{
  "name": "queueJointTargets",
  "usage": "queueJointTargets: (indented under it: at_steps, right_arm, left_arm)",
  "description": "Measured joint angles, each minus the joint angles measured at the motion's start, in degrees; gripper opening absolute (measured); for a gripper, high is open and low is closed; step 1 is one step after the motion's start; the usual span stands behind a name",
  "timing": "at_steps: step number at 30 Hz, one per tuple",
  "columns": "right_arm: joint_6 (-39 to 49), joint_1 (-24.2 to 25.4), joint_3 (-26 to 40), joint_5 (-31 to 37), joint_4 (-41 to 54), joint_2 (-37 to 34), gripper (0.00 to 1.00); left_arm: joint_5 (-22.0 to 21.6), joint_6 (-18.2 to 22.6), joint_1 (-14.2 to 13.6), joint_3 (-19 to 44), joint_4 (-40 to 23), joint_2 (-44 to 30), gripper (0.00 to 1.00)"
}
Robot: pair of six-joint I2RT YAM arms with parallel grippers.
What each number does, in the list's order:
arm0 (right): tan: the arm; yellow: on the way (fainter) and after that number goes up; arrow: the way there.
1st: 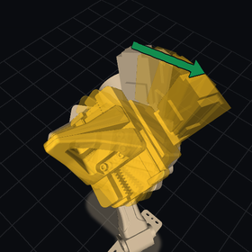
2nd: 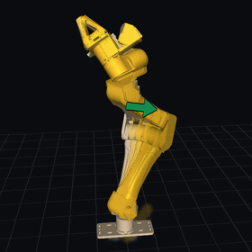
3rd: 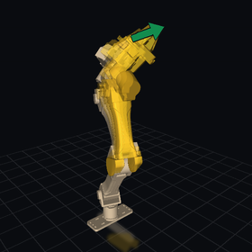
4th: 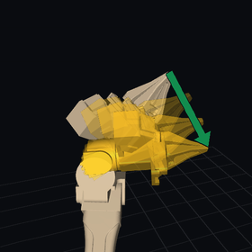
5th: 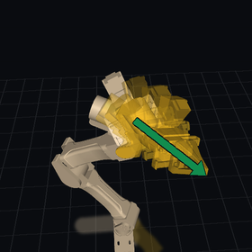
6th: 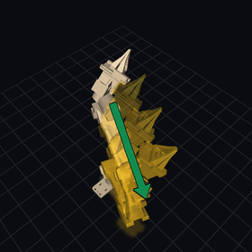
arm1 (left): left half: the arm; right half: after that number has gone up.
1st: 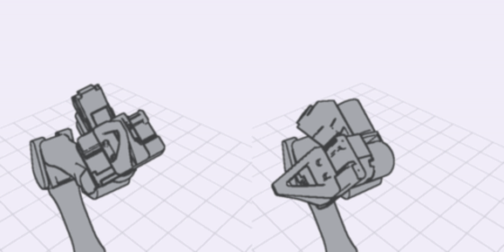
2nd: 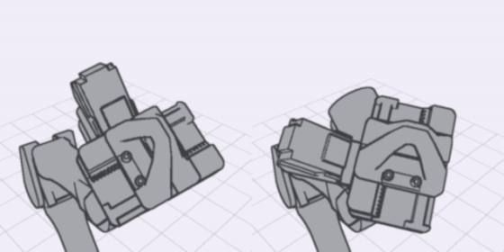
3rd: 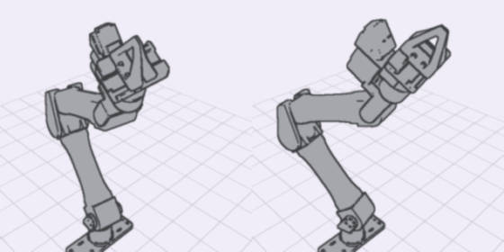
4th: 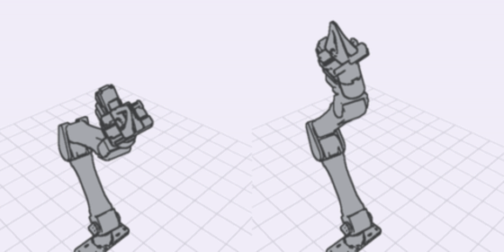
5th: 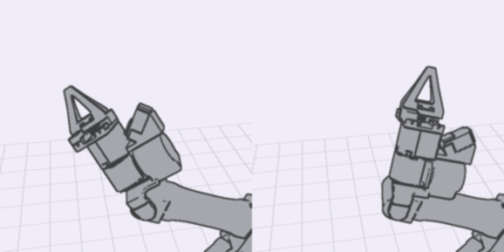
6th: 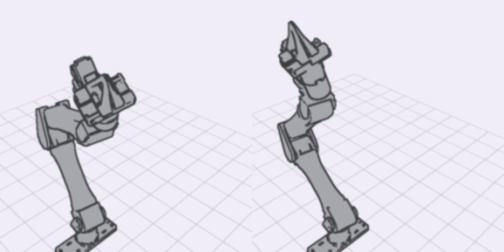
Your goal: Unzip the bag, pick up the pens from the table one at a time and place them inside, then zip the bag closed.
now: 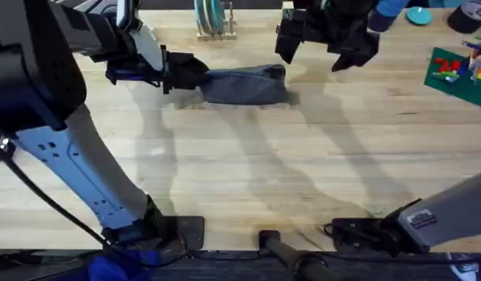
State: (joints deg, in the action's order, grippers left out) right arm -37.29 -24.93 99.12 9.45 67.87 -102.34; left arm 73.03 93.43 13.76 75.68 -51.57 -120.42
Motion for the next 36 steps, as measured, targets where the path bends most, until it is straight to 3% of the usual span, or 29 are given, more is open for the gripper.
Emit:
queueJointTargets:
  at_steps: [7, 14, 28, 36]
  right_arm:
    - [0.00, 1.59, -9.56, -1.43, -7.59, 9.27, 0.992]
    - [0.67, 4.73, -21.08, -10.31, -21.26, 14.35, 0.992]
    - [1.79, 11.30, -42.32, -37.44, -54.66, 15.14, 0.995]
    - [1.77, 12.01, -44.64, -44.33, -61.47, 14.44, 0.995]
  left_arm:
    - [-0.05, -0.85, 0.00, 0.00, 0.00, 0.00, 0.041]
    - [-0.38, -1.07, 0.00, 0.00, 0.20, 0.00, 0.041]
    - [-0.83, -1.27, 0.00, 0.02, 0.22, 0.00, 0.041]
    - [-0.85, -1.27, 0.00, 0.02, 0.22, 0.00, 0.041]
